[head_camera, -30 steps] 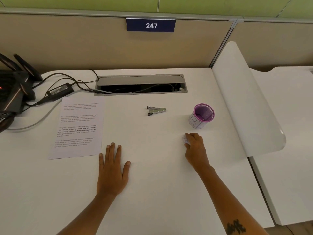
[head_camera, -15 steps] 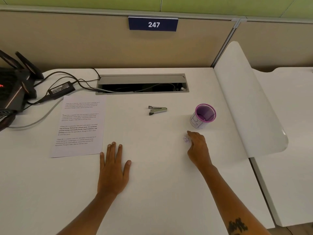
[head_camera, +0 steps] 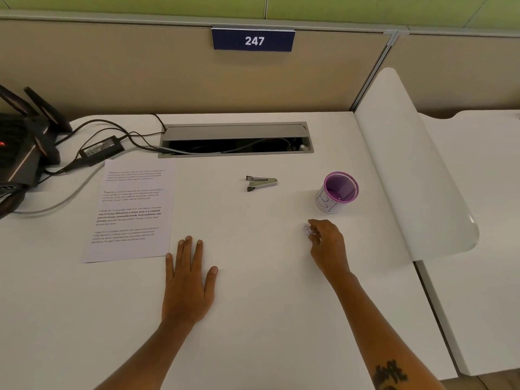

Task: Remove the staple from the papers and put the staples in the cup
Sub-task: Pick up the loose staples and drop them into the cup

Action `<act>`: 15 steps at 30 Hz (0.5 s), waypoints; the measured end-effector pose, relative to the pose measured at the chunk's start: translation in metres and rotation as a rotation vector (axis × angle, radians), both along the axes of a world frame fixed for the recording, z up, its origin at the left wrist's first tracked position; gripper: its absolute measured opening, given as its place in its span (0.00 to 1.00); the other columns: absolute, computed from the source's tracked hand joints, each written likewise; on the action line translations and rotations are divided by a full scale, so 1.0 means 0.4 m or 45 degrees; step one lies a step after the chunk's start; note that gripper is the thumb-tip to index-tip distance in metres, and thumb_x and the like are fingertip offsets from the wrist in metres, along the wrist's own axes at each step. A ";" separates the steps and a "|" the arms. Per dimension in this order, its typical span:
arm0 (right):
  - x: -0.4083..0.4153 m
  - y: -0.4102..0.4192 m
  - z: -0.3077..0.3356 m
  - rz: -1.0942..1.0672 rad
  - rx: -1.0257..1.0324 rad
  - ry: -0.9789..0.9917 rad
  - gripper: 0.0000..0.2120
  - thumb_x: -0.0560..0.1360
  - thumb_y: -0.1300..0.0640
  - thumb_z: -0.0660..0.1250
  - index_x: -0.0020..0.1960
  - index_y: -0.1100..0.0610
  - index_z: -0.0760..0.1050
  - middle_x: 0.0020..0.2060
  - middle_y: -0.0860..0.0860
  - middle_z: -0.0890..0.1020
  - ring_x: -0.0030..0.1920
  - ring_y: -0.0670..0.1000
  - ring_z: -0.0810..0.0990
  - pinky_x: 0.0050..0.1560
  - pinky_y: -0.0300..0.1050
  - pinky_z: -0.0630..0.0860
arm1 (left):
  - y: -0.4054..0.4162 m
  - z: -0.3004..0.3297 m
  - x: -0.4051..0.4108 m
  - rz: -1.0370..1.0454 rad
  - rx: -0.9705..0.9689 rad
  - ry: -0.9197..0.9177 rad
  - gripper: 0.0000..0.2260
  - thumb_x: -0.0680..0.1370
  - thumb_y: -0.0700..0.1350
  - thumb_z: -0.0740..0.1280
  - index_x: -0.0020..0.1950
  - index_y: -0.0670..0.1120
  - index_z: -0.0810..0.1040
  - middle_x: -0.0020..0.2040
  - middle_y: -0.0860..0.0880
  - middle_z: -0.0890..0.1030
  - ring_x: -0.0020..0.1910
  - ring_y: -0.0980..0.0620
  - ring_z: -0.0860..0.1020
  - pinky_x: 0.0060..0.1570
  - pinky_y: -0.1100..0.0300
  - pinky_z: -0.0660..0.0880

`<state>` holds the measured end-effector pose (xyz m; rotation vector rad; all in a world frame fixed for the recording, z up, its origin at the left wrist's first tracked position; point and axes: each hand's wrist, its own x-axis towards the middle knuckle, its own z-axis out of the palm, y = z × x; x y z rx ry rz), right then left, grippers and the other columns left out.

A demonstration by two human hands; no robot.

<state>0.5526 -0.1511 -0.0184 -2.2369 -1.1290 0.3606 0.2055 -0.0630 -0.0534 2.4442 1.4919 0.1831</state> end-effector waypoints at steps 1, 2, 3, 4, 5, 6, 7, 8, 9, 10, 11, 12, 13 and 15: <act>0.002 0.004 0.004 0.012 -0.004 -0.008 0.17 0.77 0.70 0.70 0.64 0.59 0.81 0.57 0.54 0.84 0.58 0.56 0.81 0.62 0.54 0.80 | -0.001 0.000 0.000 0.000 0.001 0.000 0.33 0.85 0.60 0.51 0.87 0.45 0.55 0.88 0.43 0.53 0.88 0.45 0.50 0.85 0.38 0.51; 0.003 0.006 0.009 0.029 -0.008 -0.025 0.17 0.76 0.70 0.70 0.64 0.59 0.81 0.57 0.54 0.84 0.59 0.56 0.80 0.62 0.51 0.79 | -0.001 0.001 0.000 0.000 0.003 -0.001 0.33 0.85 0.60 0.51 0.87 0.45 0.55 0.88 0.43 0.53 0.88 0.45 0.50 0.85 0.38 0.51; 0.002 0.008 0.016 0.059 -0.017 -0.046 0.18 0.76 0.70 0.71 0.64 0.59 0.81 0.57 0.54 0.83 0.60 0.56 0.80 0.61 0.47 0.78 | -0.001 0.001 0.000 0.001 0.003 -0.001 0.33 0.85 0.60 0.50 0.87 0.45 0.55 0.88 0.43 0.53 0.88 0.45 0.50 0.85 0.38 0.51; 0.000 0.009 0.023 0.108 -0.036 -0.074 0.18 0.76 0.69 0.72 0.65 0.60 0.81 0.58 0.54 0.82 0.60 0.55 0.79 0.60 0.43 0.76 | -0.001 0.001 0.000 0.001 0.002 -0.002 0.33 0.85 0.60 0.50 0.87 0.46 0.55 0.88 0.43 0.53 0.88 0.45 0.50 0.85 0.38 0.51; -0.002 0.010 0.026 0.172 -0.064 -0.113 0.18 0.76 0.68 0.73 0.65 0.60 0.81 0.58 0.54 0.82 0.61 0.56 0.78 0.59 0.41 0.74 | -0.001 0.000 0.000 0.001 0.000 -0.003 0.33 0.85 0.60 0.50 0.87 0.46 0.55 0.88 0.43 0.53 0.88 0.45 0.50 0.85 0.38 0.51; -0.002 0.011 0.025 0.235 -0.099 -0.170 0.19 0.76 0.68 0.73 0.65 0.60 0.81 0.59 0.55 0.82 0.61 0.56 0.78 0.57 0.41 0.74 | 0.000 0.000 0.000 0.001 -0.001 -0.002 0.33 0.85 0.60 0.50 0.87 0.46 0.55 0.88 0.44 0.53 0.88 0.45 0.50 0.85 0.38 0.51; -0.001 0.012 0.019 0.286 -0.141 -0.237 0.18 0.76 0.68 0.73 0.65 0.60 0.81 0.60 0.55 0.81 0.61 0.57 0.78 0.56 0.42 0.74 | 0.001 0.000 0.000 0.002 -0.002 -0.002 0.33 0.85 0.60 0.50 0.87 0.46 0.54 0.88 0.44 0.53 0.88 0.45 0.49 0.85 0.38 0.51; 0.001 0.014 0.013 0.318 -0.182 -0.299 0.17 0.76 0.69 0.72 0.64 0.60 0.82 0.60 0.56 0.82 0.60 0.58 0.79 0.55 0.42 0.75 | 0.001 -0.001 -0.001 0.003 -0.004 -0.001 0.33 0.85 0.60 0.50 0.87 0.46 0.54 0.88 0.44 0.52 0.88 0.45 0.49 0.85 0.38 0.51; 0.002 0.015 0.007 0.335 -0.210 -0.343 0.16 0.76 0.70 0.72 0.62 0.60 0.83 0.60 0.57 0.82 0.59 0.58 0.80 0.53 0.41 0.76 | 0.002 -0.002 -0.001 0.001 -0.005 0.003 0.33 0.85 0.61 0.50 0.87 0.46 0.54 0.88 0.44 0.52 0.88 0.45 0.49 0.85 0.38 0.51; 0.004 0.017 0.002 0.343 -0.223 -0.368 0.15 0.75 0.70 0.72 0.60 0.61 0.84 0.58 0.57 0.83 0.57 0.59 0.82 0.51 0.41 0.76 | 0.002 -0.003 -0.002 -0.001 -0.004 0.007 0.33 0.85 0.61 0.50 0.87 0.46 0.54 0.88 0.44 0.52 0.88 0.45 0.49 0.85 0.38 0.51; 0.004 0.018 0.001 0.345 -0.223 -0.384 0.14 0.74 0.71 0.73 0.58 0.61 0.85 0.55 0.57 0.83 0.54 0.59 0.82 0.49 0.40 0.75 | 0.001 -0.004 -0.002 -0.003 -0.002 0.010 0.33 0.85 0.60 0.50 0.87 0.46 0.54 0.88 0.44 0.52 0.88 0.45 0.49 0.85 0.38 0.51; 0.001 0.019 0.004 0.342 -0.219 -0.396 0.13 0.74 0.72 0.73 0.56 0.62 0.85 0.53 0.57 0.84 0.51 0.59 0.82 0.47 0.39 0.74 | 0.002 -0.004 -0.002 -0.004 -0.001 0.010 0.33 0.85 0.60 0.50 0.87 0.46 0.54 0.88 0.44 0.52 0.88 0.45 0.49 0.85 0.38 0.52; -0.002 0.019 0.007 0.339 -0.218 -0.404 0.13 0.73 0.72 0.73 0.55 0.62 0.85 0.50 0.57 0.84 0.49 0.59 0.82 0.45 0.40 0.73 | 0.002 -0.004 -0.002 -0.003 -0.003 0.007 0.33 0.85 0.60 0.50 0.87 0.46 0.54 0.88 0.44 0.52 0.88 0.45 0.49 0.85 0.38 0.52; -0.005 0.019 0.013 0.341 -0.217 -0.420 0.13 0.71 0.74 0.73 0.54 0.63 0.85 0.47 0.57 0.84 0.46 0.59 0.82 0.42 0.41 0.74 | 0.002 -0.003 -0.001 -0.002 -0.003 0.002 0.33 0.85 0.60 0.50 0.87 0.46 0.54 0.88 0.44 0.52 0.88 0.45 0.49 0.85 0.38 0.52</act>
